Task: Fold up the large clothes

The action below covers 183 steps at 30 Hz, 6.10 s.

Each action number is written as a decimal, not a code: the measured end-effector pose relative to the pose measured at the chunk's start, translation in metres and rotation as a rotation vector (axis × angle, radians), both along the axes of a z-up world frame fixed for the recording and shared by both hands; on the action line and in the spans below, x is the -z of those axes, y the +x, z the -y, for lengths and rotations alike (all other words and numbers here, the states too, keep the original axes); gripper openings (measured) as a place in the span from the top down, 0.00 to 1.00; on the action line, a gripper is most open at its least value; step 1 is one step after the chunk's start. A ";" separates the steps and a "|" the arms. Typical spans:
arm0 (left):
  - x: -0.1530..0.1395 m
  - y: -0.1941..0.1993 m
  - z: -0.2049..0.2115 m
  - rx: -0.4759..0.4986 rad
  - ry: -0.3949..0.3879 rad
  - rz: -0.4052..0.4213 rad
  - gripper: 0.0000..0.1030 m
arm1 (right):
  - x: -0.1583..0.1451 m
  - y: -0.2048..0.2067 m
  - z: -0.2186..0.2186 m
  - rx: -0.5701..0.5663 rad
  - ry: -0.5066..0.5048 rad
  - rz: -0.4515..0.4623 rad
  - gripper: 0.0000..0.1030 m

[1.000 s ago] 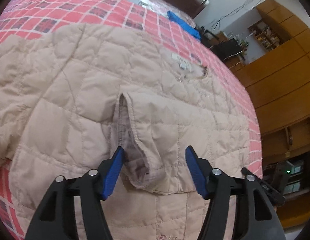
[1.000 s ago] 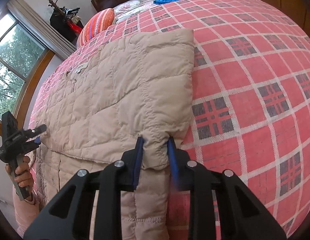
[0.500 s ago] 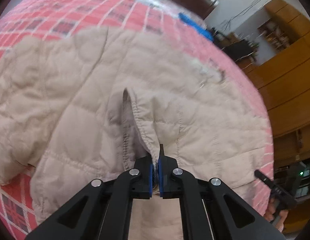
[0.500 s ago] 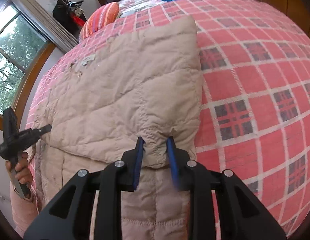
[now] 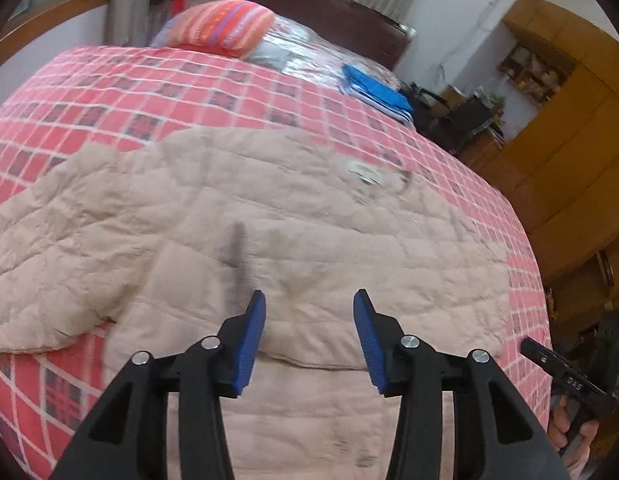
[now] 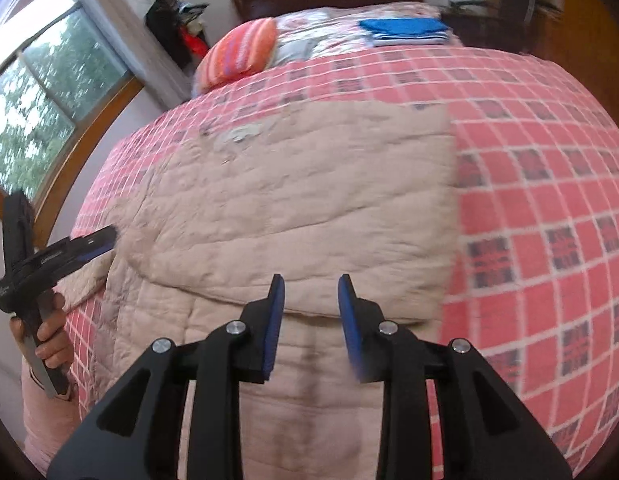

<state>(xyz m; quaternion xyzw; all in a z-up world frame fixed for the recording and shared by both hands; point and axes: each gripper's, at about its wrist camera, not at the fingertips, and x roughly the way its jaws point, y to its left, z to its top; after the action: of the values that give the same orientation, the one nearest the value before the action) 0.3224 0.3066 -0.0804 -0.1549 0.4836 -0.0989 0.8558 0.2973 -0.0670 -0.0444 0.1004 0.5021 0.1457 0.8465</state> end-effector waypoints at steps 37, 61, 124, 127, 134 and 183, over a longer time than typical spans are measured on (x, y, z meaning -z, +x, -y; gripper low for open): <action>0.037 -0.171 -0.329 -0.709 0.029 -0.079 0.20 | -0.002 -0.015 -0.189 -0.299 -0.007 -0.040 0.41; 0.080 -0.159 -0.441 -1.011 -0.009 -0.101 0.39 | 0.063 0.046 -0.289 -0.344 -0.174 -0.101 0.51; 0.078 -0.101 -0.245 -0.551 0.211 -0.049 0.35 | 0.041 0.038 -0.343 -0.460 -0.051 -0.135 0.50; 0.074 -0.107 -0.255 -0.557 0.125 -0.047 0.36 | 0.037 0.038 -0.363 -0.483 0.008 -0.147 0.50; 0.060 -0.124 -0.281 -0.628 -0.003 -0.020 0.36 | 0.043 0.042 -0.409 -0.526 0.059 -0.209 0.54; 0.057 -0.016 -0.139 -0.361 -0.045 -0.066 0.36 | 0.019 0.050 -0.034 -0.013 0.059 -0.022 0.99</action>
<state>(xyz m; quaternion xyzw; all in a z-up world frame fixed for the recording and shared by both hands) 0.3062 0.4457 -0.1378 -0.2613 0.4736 0.0507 0.8396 0.3472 -0.0330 -0.0639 0.1237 0.5076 0.1649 0.8366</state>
